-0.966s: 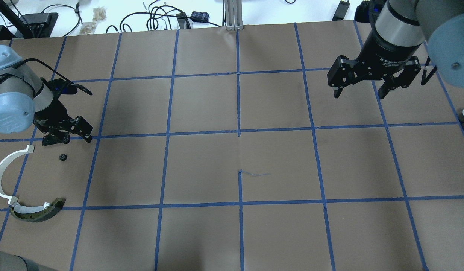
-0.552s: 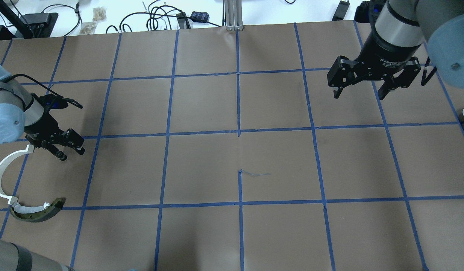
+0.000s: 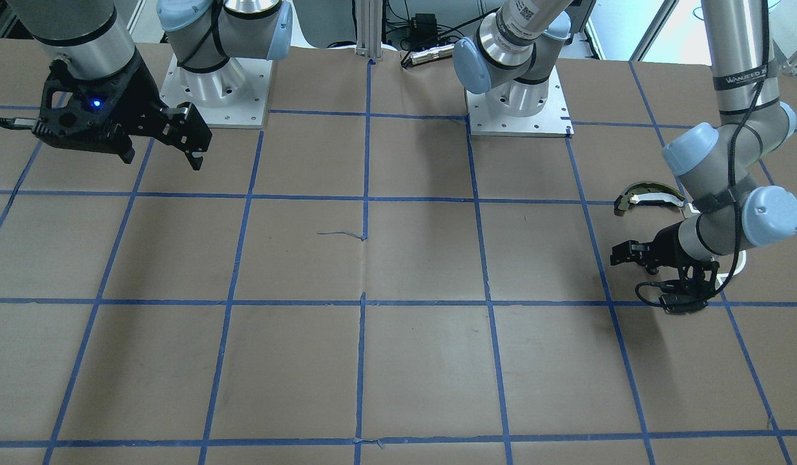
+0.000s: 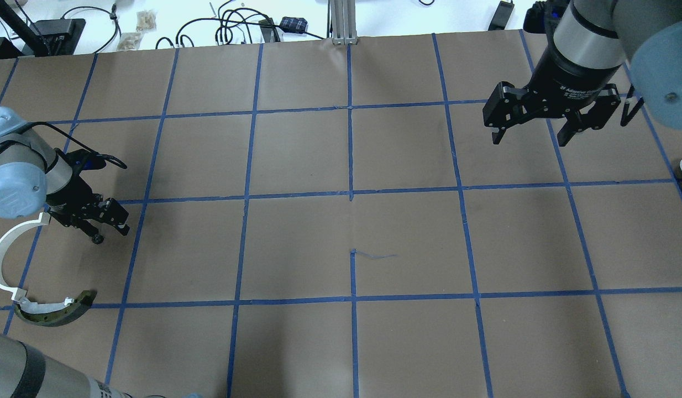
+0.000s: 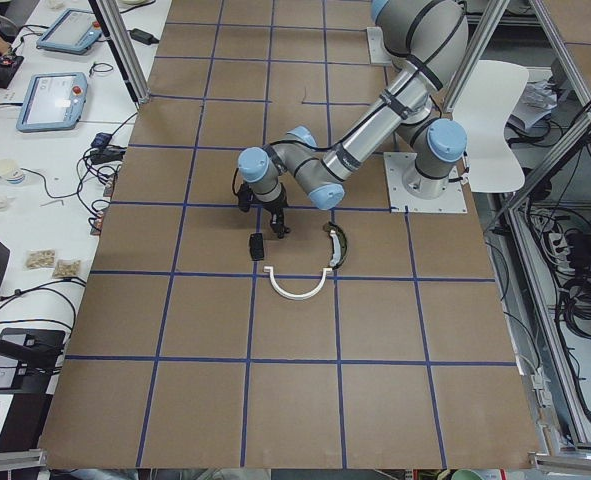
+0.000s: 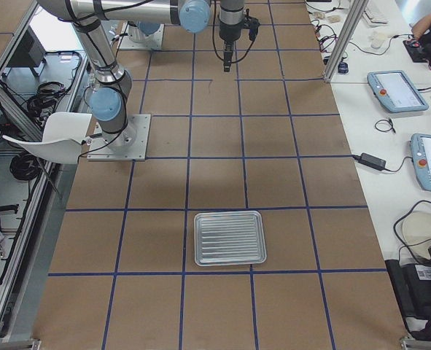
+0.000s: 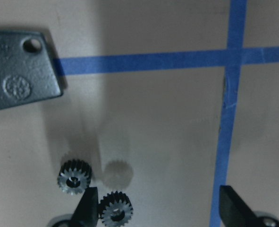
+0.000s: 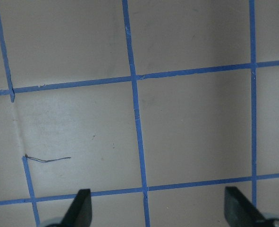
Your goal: Place bearing gear from tray to pile
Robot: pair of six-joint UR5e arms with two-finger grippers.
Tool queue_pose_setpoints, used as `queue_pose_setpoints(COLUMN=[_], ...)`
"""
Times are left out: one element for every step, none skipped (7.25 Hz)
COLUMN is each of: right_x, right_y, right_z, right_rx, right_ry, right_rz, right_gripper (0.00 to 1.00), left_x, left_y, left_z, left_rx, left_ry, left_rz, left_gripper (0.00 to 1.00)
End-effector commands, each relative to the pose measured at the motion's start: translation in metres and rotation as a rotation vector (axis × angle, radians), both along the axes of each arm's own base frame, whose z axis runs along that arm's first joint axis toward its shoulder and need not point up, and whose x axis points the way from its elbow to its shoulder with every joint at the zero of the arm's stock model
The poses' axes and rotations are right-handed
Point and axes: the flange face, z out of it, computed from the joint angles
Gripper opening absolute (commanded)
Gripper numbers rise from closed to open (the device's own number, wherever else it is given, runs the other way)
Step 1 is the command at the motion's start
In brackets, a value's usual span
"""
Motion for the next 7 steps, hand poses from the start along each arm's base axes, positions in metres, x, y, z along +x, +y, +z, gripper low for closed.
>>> queue_pose_setpoints(right_x=[0.0, 0.0, 0.001, 0.001, 0.001, 0.001, 0.0], right_y=[0.0, 0.0, 0.001, 0.001, 0.001, 0.001, 0.001], right_z=[0.0, 0.001, 0.001, 0.001, -0.001, 0.001, 0.001], right_rx=[-0.001, -0.002, -0.003, -0.001, 0.002, -0.001, -0.001], right_ry=[0.0, 0.001, 0.0, 0.0, 0.0, 0.0, 0.0], right_rz=[-0.001, 0.001, 0.001, -0.001, 0.001, -0.001, -0.001], right_gripper=[1.0, 1.0, 1.0, 1.0, 1.0, 1.0, 1.0], left_x=[0.002, 0.002, -0.003, -0.028, -0.075, -0.125, -0.172], left_y=[-0.005, -0.005, -0.007, -0.007, -0.012, -0.011, -0.014], left_z=[0.003, 0.013, 0.036, 0.065, 0.103, 0.151, 0.219], left_rx=[-0.01, -0.027, -0.052, -0.056, -0.089, -0.12, -0.154], left_ry=[-0.011, -0.024, -0.036, -0.022, -0.01, 0.003, -0.014], left_rz=[-0.005, -0.002, -0.009, -0.044, -0.118, -0.189, -0.156], left_gripper=[0.51, 0.73, 0.84, 0.85, 0.85, 0.85, 0.85])
